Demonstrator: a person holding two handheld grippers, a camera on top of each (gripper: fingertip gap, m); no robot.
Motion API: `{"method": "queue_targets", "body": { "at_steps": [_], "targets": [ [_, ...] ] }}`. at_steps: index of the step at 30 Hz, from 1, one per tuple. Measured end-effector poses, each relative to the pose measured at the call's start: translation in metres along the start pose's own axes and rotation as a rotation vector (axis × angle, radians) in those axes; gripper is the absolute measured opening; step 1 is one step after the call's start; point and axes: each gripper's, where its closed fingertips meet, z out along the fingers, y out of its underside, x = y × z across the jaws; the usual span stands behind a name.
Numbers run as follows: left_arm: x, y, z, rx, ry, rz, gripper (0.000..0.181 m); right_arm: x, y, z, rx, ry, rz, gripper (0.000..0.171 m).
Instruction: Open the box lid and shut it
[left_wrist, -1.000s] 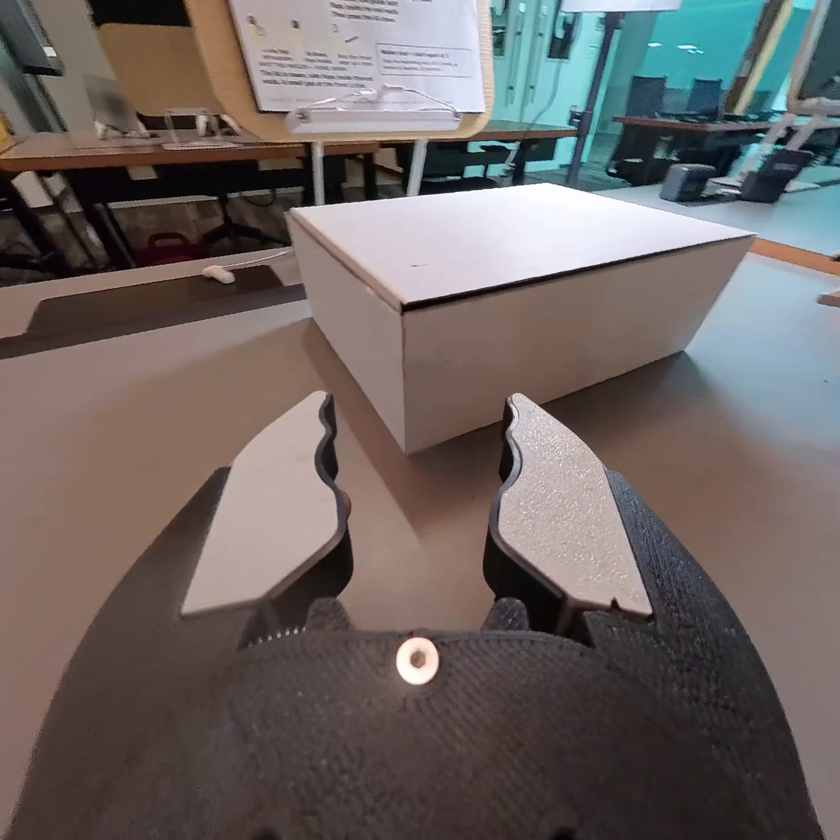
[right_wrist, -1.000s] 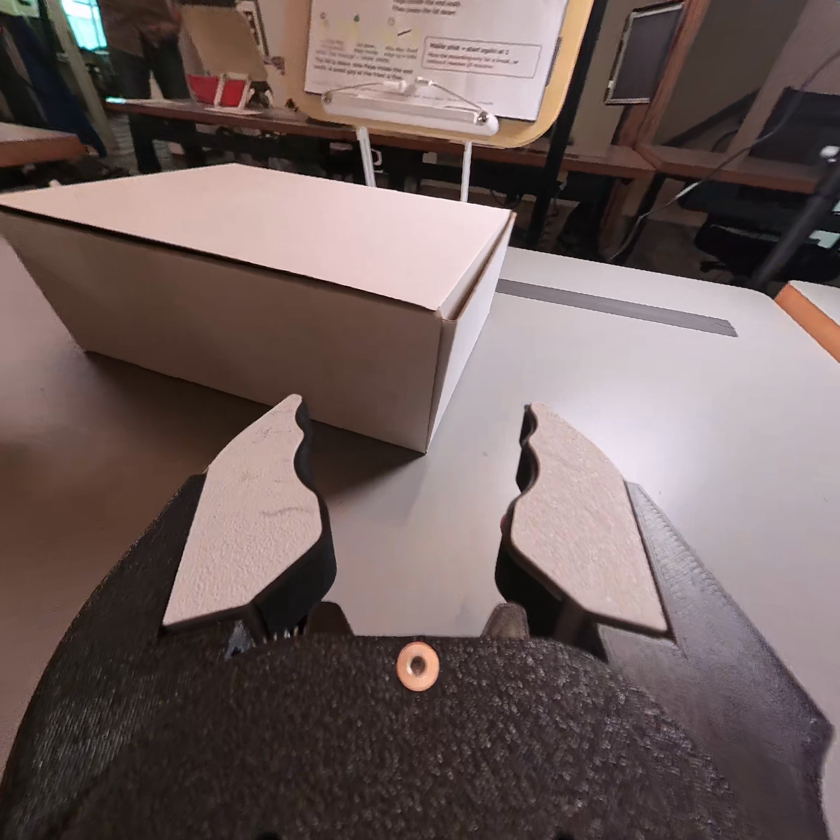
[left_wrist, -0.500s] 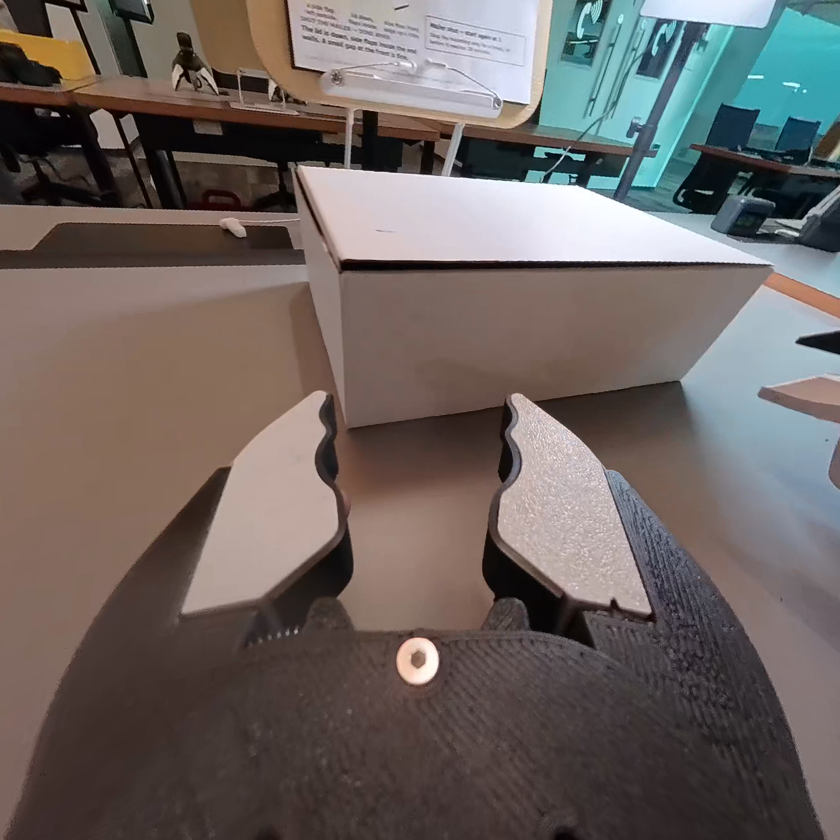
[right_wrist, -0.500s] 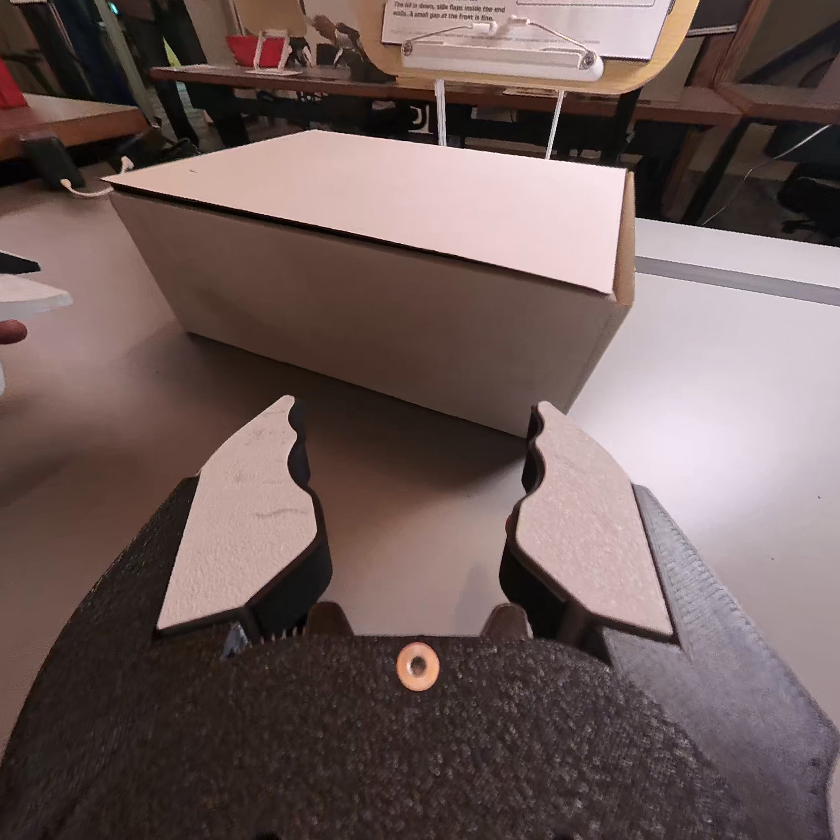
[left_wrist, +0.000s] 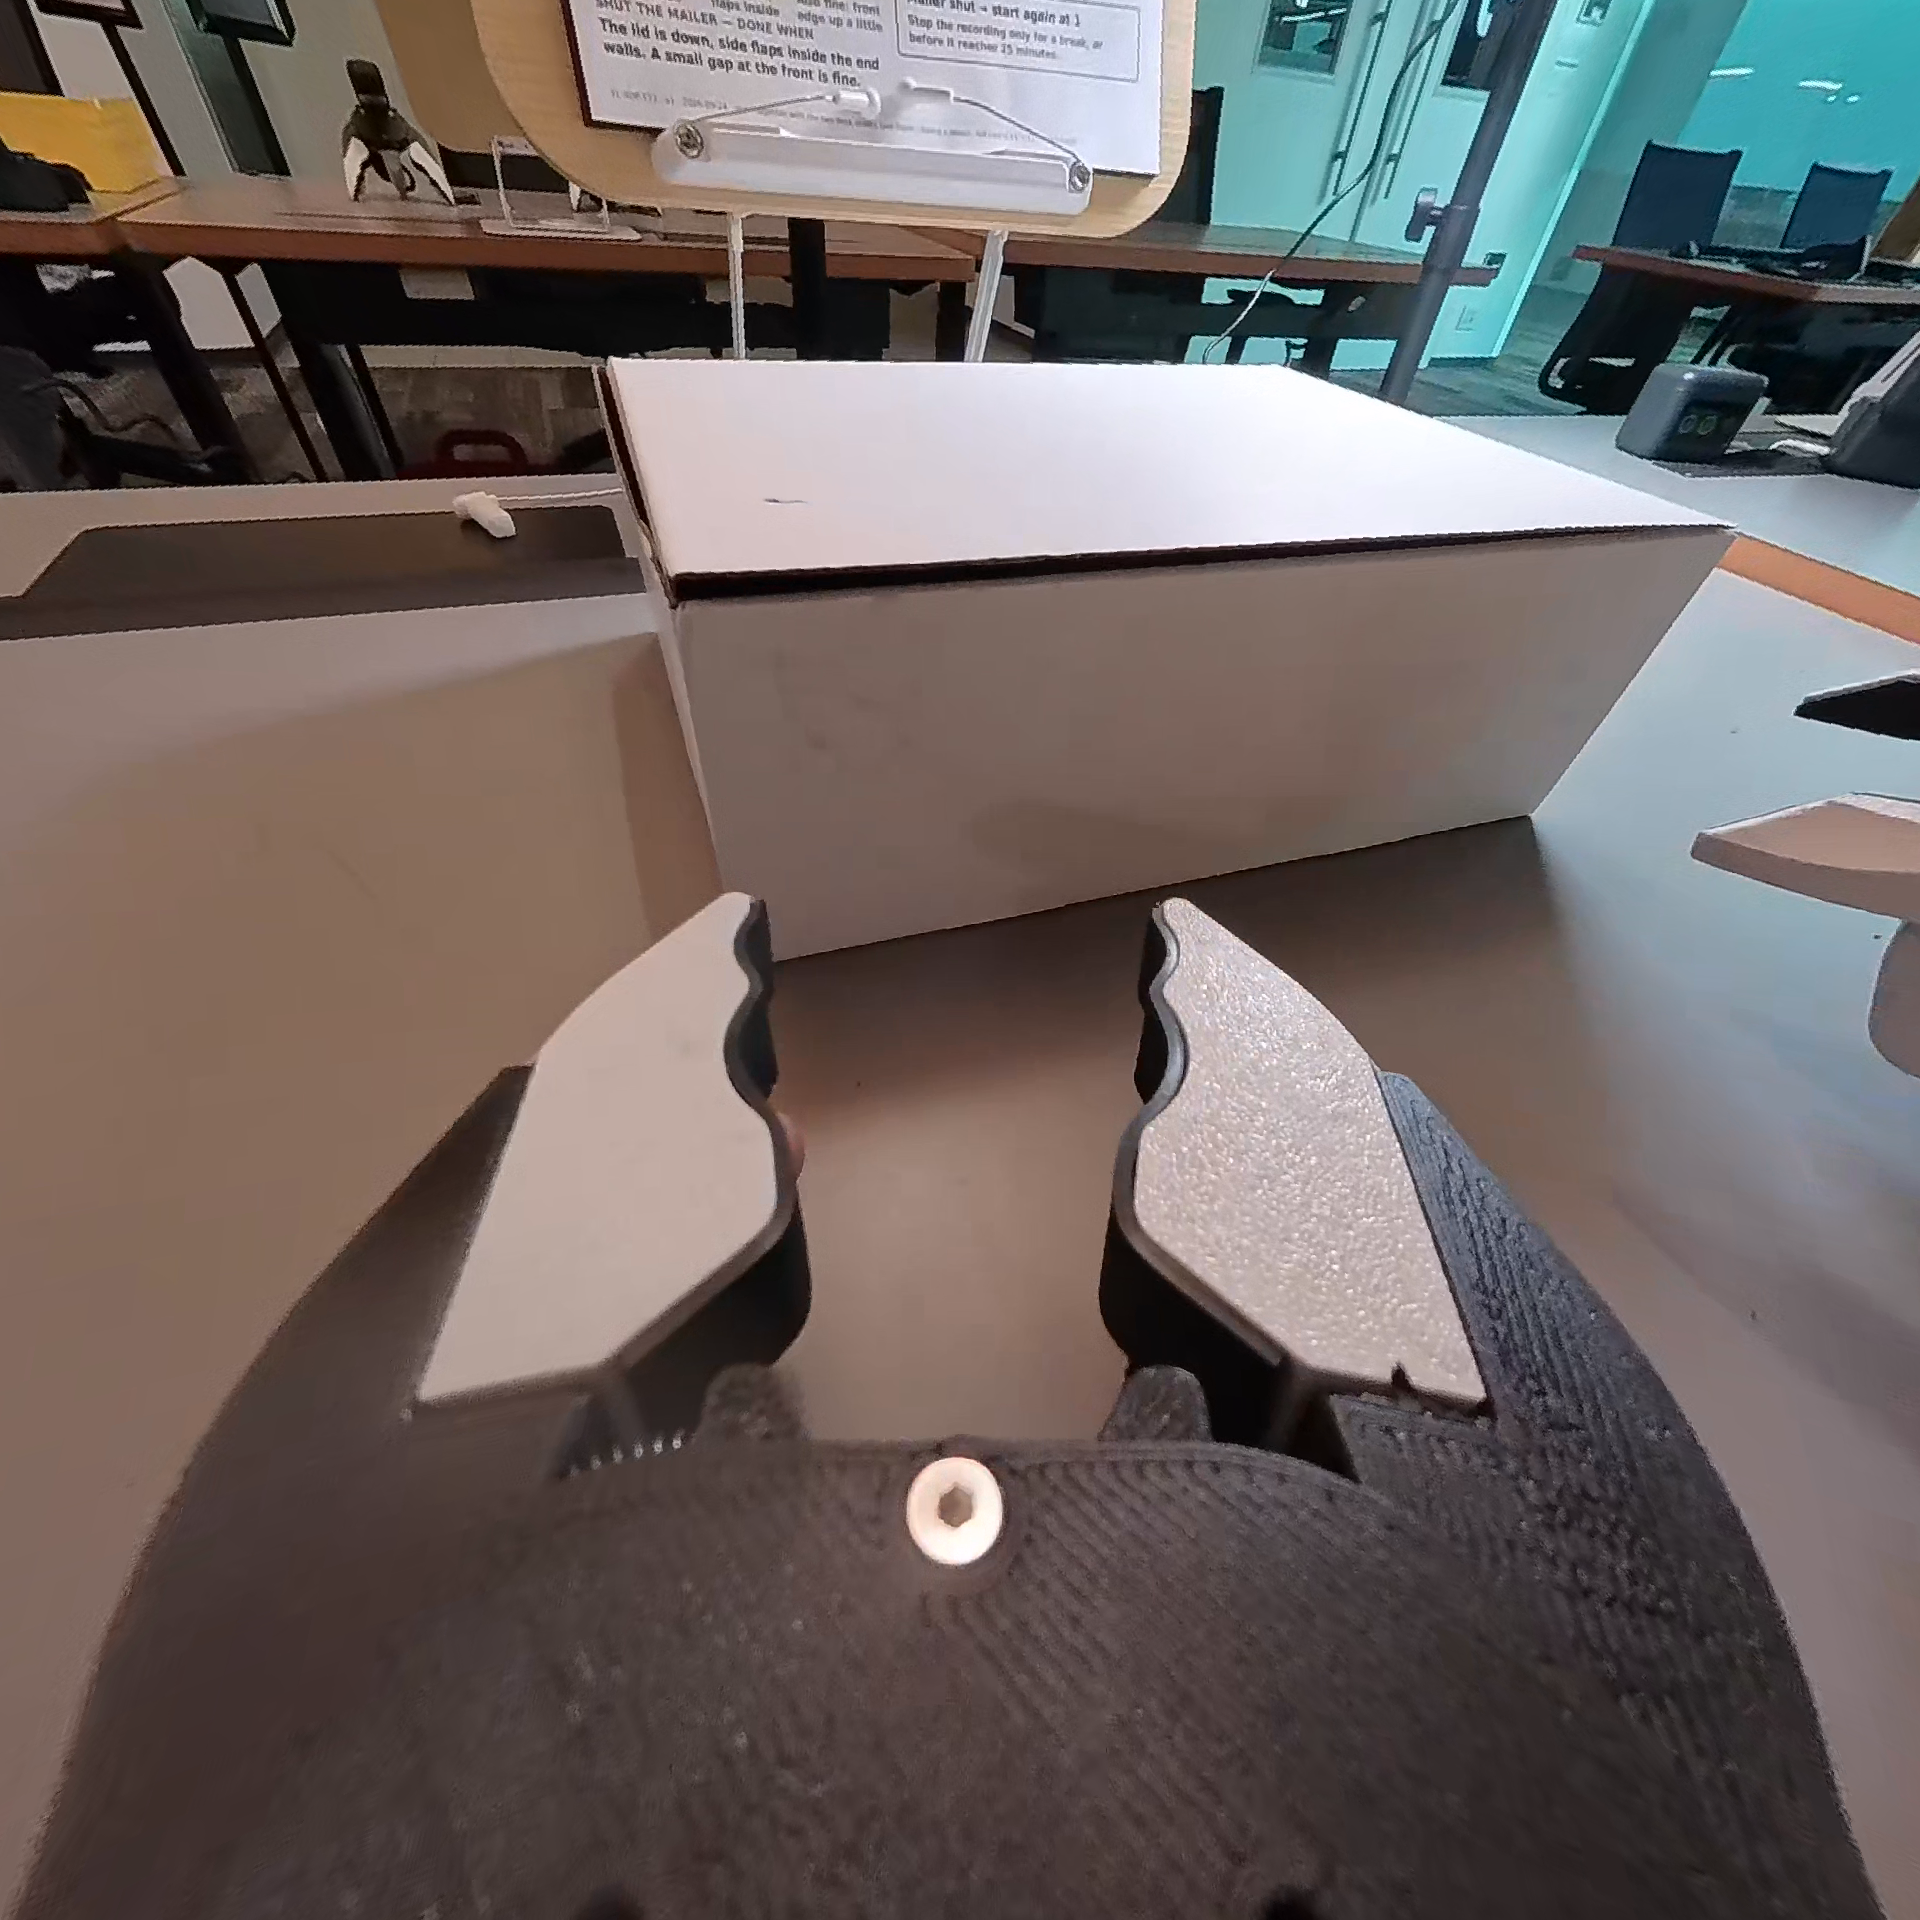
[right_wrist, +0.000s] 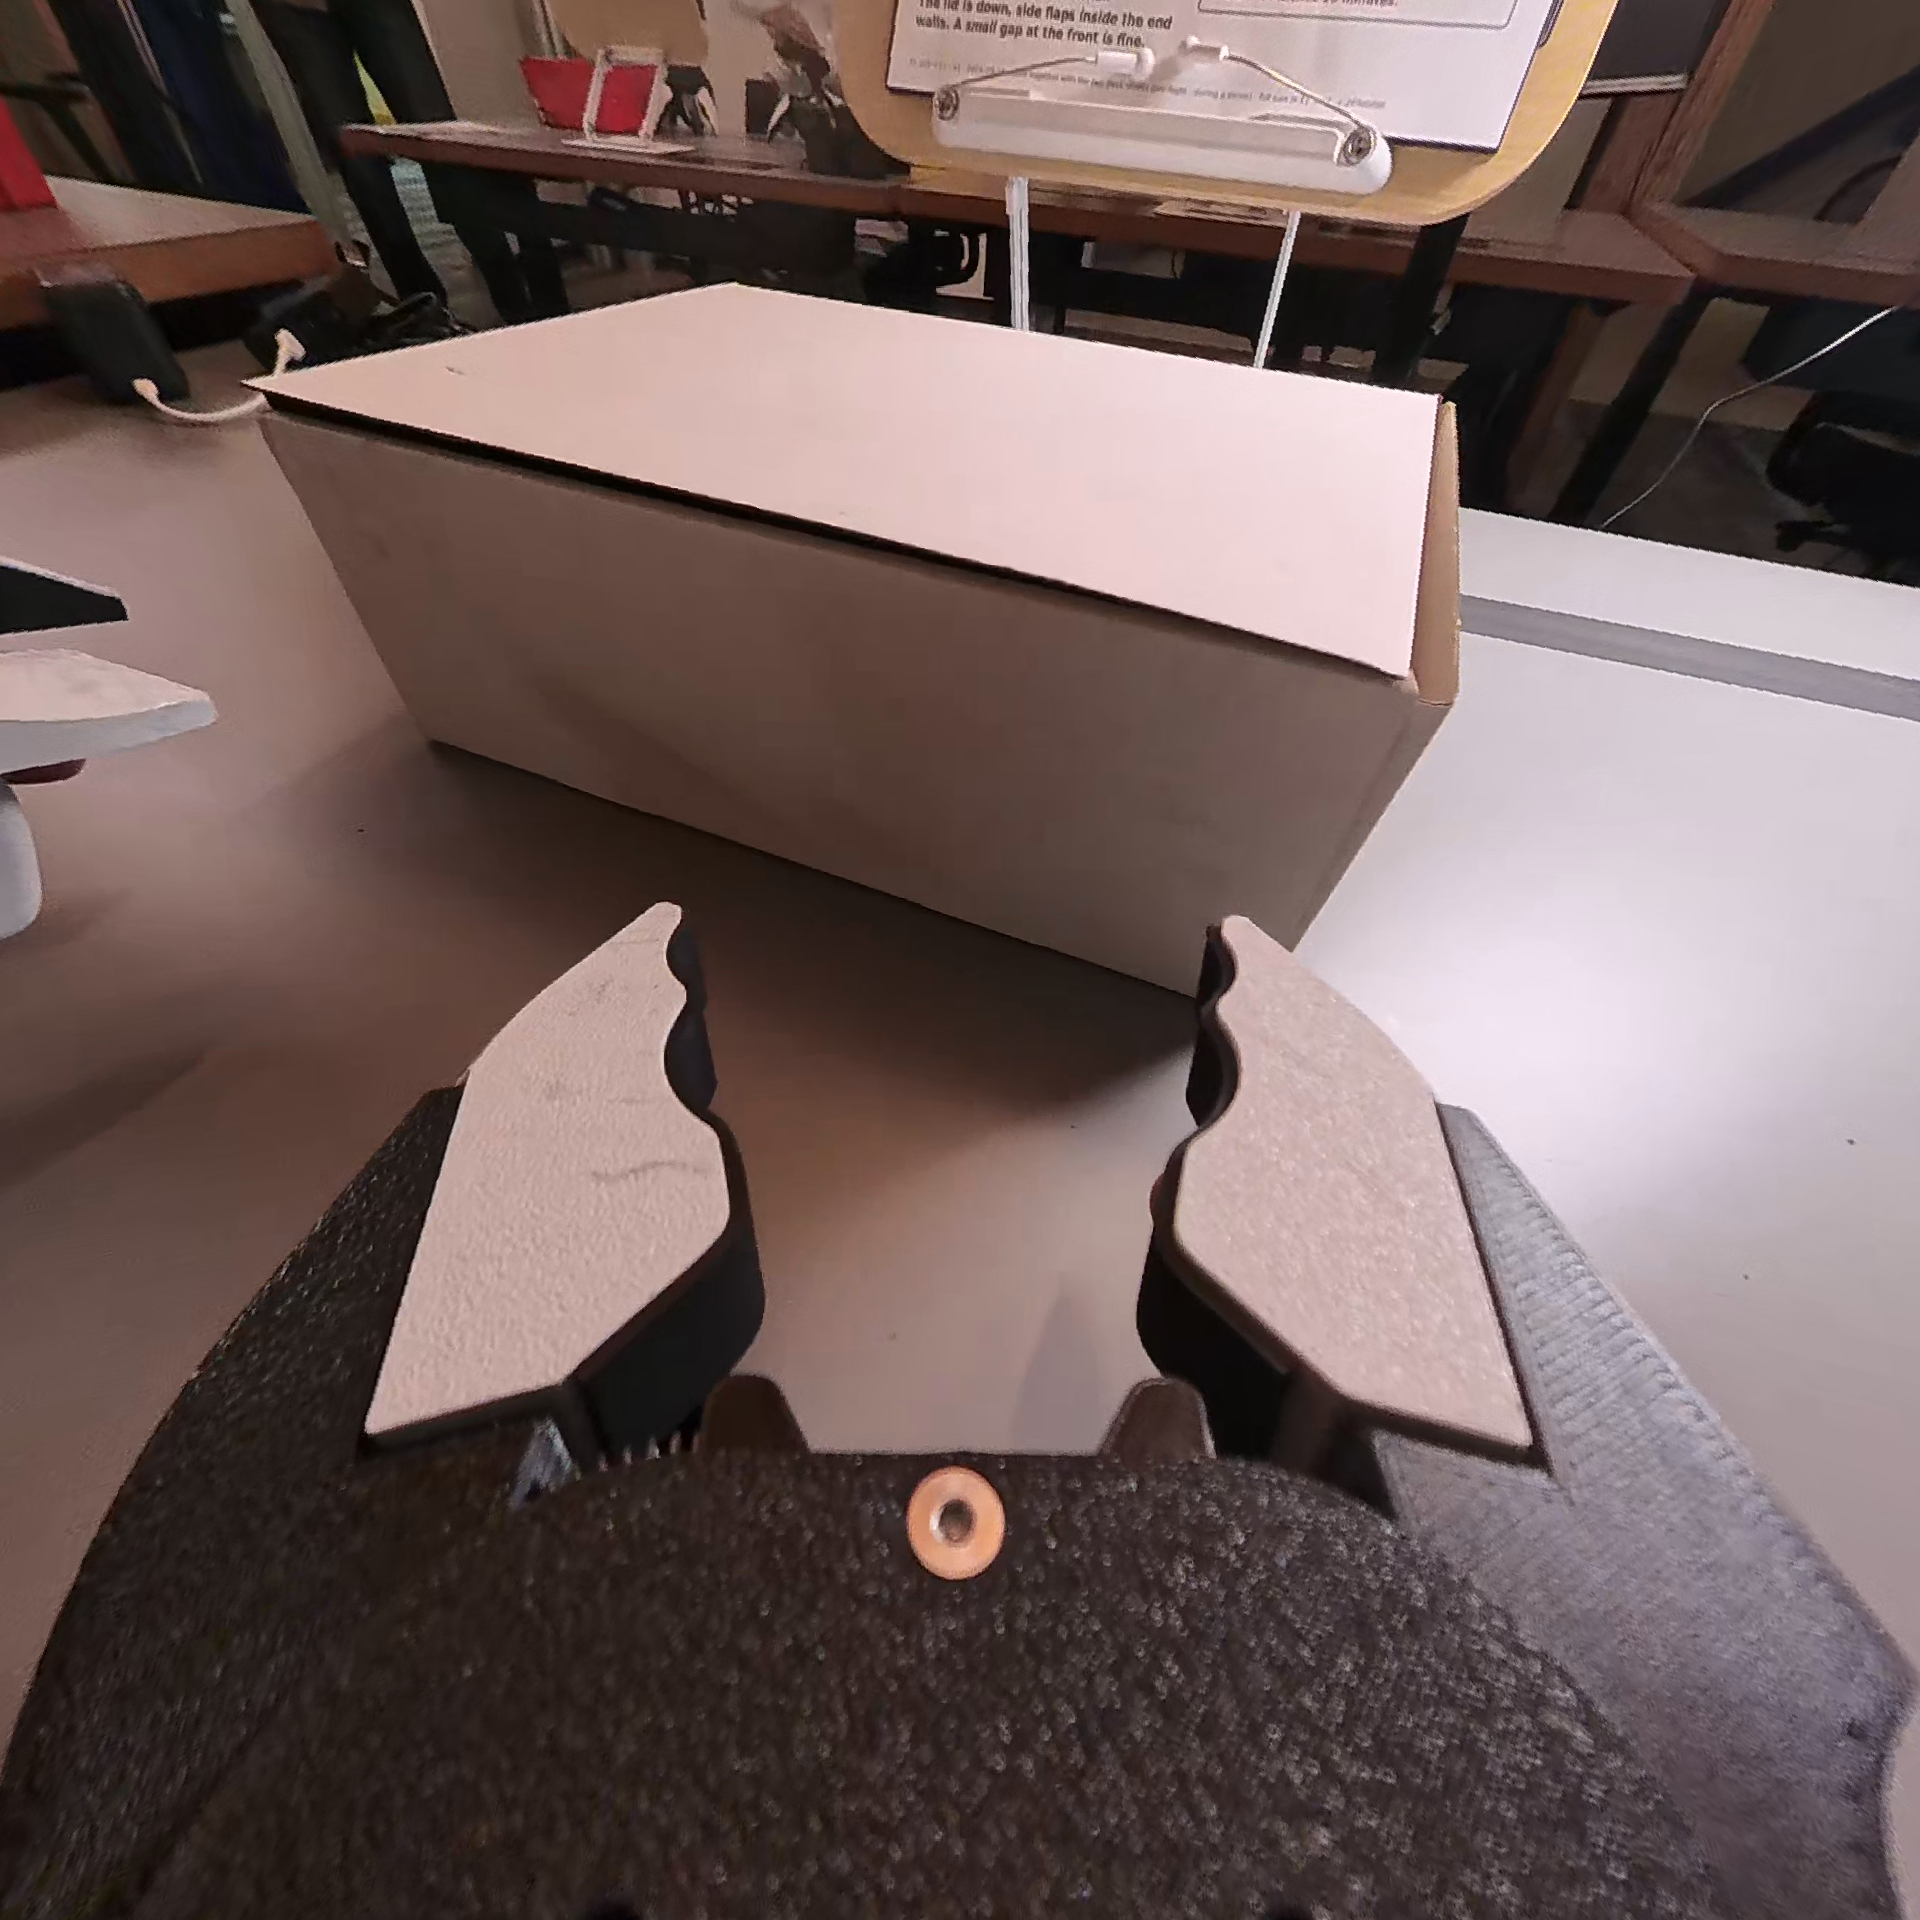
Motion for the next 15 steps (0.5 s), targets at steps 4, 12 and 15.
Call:
{"method": "queue_targets", "body": {
  "at_steps": [4, 12, 15],
  "targets": [
    [0.000, 0.000, -0.004, 0.000, 0.014, 0.014, 0.063, -0.001, -0.002, -0.003, 0.004, -0.017, 0.002, 0.089],
    [-0.037, -0.032, -0.022, 0.075, 0.118, 0.088, 0.051, 0.032, -0.015, -0.019, 0.021, -0.028, -0.054, 0.082],
    [-0.062, -0.045, -0.031, 0.050, 0.213, 0.104, 0.052, 0.043, -0.010, -0.023, -0.020, -0.144, -0.100, 0.087]
  ]
}}
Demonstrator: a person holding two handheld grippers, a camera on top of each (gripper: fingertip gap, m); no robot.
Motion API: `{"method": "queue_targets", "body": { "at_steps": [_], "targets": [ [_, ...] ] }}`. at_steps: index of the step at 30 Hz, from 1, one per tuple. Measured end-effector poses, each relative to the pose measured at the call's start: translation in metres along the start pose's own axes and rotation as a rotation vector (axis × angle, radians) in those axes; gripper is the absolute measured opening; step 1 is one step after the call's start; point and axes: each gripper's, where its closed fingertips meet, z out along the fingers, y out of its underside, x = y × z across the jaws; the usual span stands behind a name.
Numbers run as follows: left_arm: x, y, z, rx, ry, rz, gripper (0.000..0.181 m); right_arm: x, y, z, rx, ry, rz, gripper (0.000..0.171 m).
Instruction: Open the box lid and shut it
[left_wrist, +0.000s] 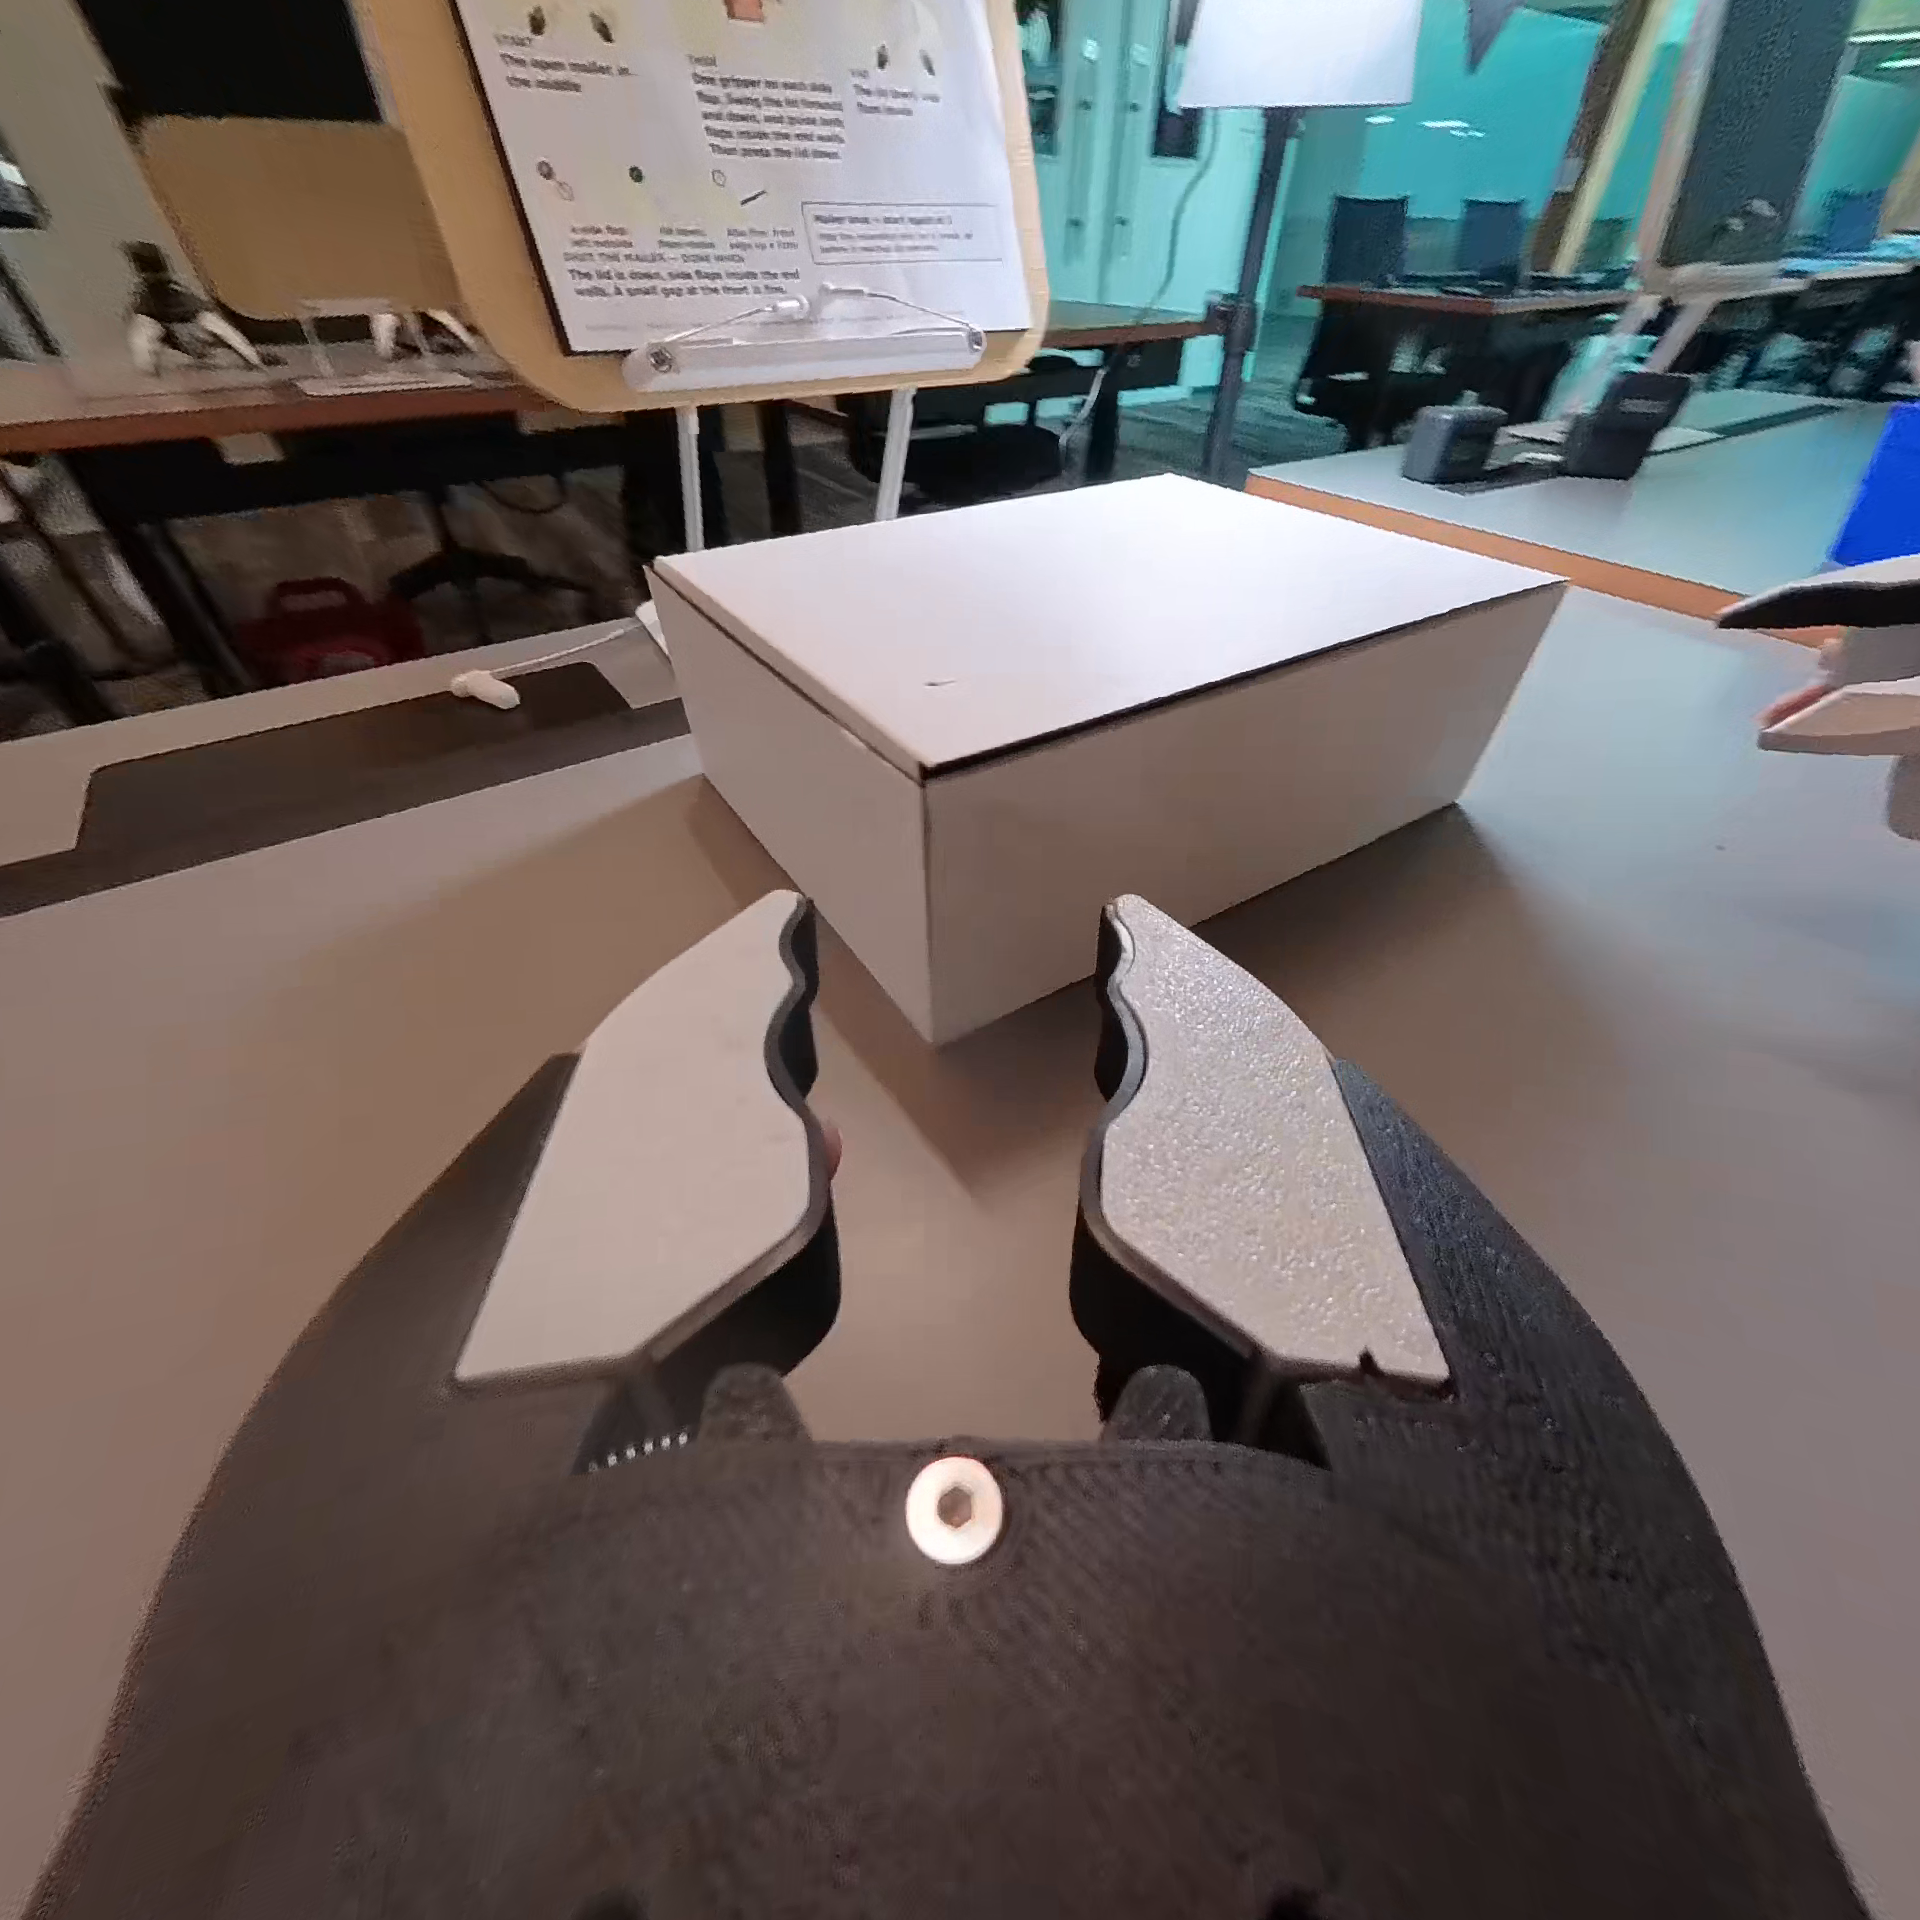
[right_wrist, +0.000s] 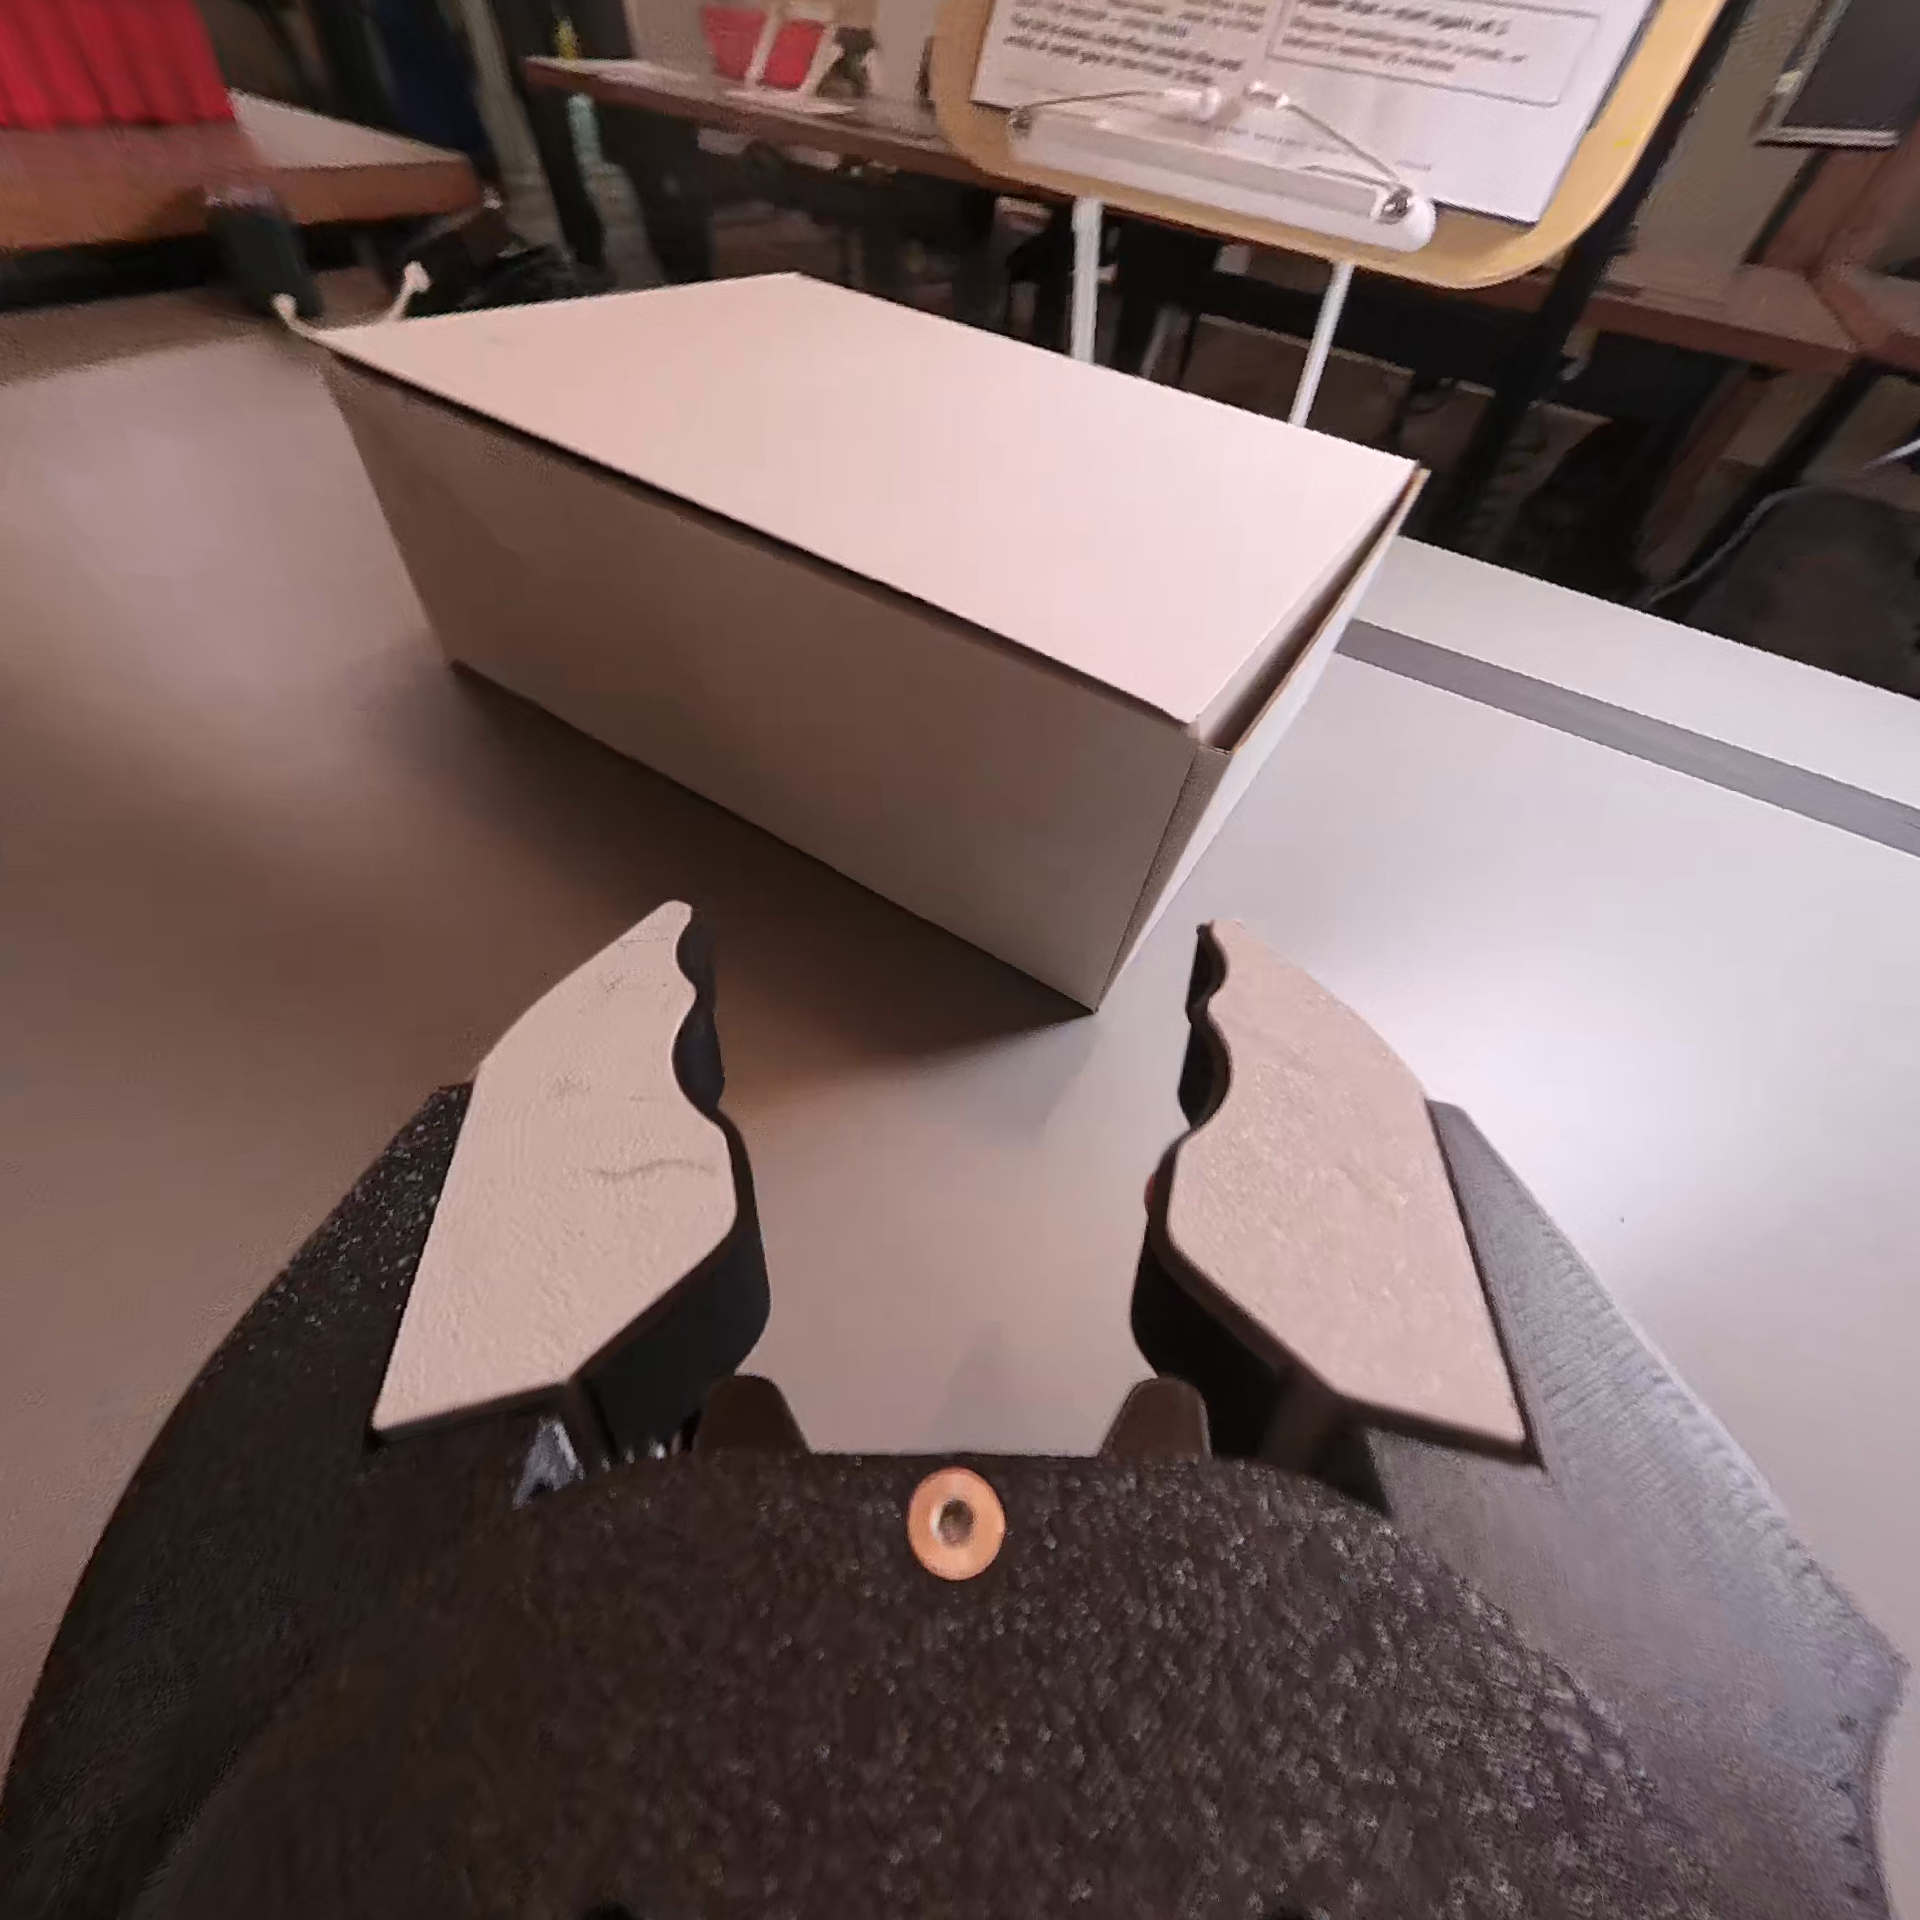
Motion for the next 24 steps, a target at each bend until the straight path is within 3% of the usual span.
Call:
{"method": "queue_targets", "body": {
  "at_steps": [4, 11, 19, 24],
  "targets": [
    [-0.027, -0.008, -0.012, -0.055, 0.160, 0.052, 0.053, 0.014, 0.005, -0.007, -0.009, -0.146, -0.036, 0.090],
    [-0.059, 0.008, -0.007, -0.225, 0.467, 0.092, 0.058, 0.064, 0.000, -0.004, -0.048, -0.281, -0.039, 0.094],
    [-0.119, 0.009, 0.030, -0.312, 0.593, 0.081, 0.058, 0.137, -0.001, 0.031, -0.122, -0.375, -0.047, 0.091],
    [-0.152, 0.003, 0.069, -0.322, 0.541, 0.053, 0.059, 0.173, -0.003, 0.061, -0.160, -0.361, 0.009, 0.091]
  ]
}}
